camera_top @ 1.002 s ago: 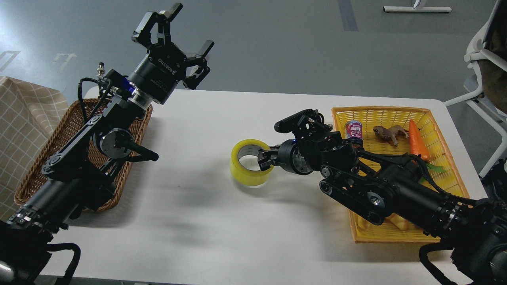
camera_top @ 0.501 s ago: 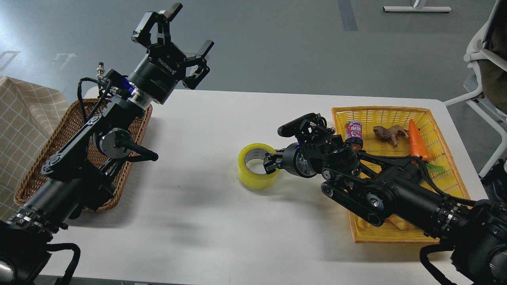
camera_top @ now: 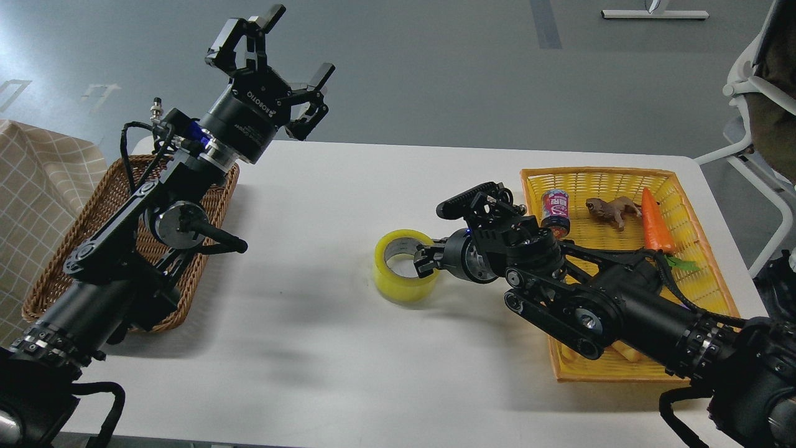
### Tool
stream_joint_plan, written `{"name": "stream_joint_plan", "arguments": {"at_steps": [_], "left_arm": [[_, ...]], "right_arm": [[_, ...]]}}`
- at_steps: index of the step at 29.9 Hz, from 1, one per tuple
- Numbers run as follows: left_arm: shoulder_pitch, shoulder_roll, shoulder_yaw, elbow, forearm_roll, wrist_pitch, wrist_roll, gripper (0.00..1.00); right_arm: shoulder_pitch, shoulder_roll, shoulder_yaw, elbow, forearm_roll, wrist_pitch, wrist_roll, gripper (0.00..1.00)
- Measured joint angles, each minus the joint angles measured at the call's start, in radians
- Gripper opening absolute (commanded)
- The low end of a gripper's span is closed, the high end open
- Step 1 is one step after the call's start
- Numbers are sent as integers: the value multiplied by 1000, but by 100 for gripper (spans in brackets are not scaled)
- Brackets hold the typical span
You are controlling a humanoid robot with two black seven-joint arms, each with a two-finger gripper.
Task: Place and transfer tape with both arms
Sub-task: 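Set the tape roll on the table and open the right gripper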
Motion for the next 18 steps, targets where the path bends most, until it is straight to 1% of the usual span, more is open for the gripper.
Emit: {"name": "stream_joint_plan", "arguments": {"at_steps": [1, 2, 3, 4, 5, 6, 7, 18], "left_arm": [[0, 0, 0, 0, 0, 0, 0, 98], [-1, 0, 0, 0, 0, 0, 0, 98], [-2, 0, 0, 0, 0, 0, 0, 98], [-2, 0, 0, 0, 0, 0, 0, 98], [-2, 0, 0, 0, 0, 0, 0, 98], [-2, 0, 0, 0, 0, 0, 0, 98], [-2, 0, 0, 0, 0, 0, 0, 98], [-2, -1, 0, 0, 0, 0, 0, 98]], "right_arm": [[0, 0, 0, 0, 0, 0, 0, 22], [0, 0, 0, 0, 1, 0, 0, 33], [0, 0, 0, 0, 1, 0, 0, 40], [0, 0, 0, 0, 2, 0, 0, 50], [0, 0, 0, 0, 3, 0, 0, 76], [0, 0, 0, 0, 3, 0, 1, 90], [1, 0, 2, 1, 5, 0, 1, 98], [4, -14, 10, 30, 21, 0, 2, 99]]}}
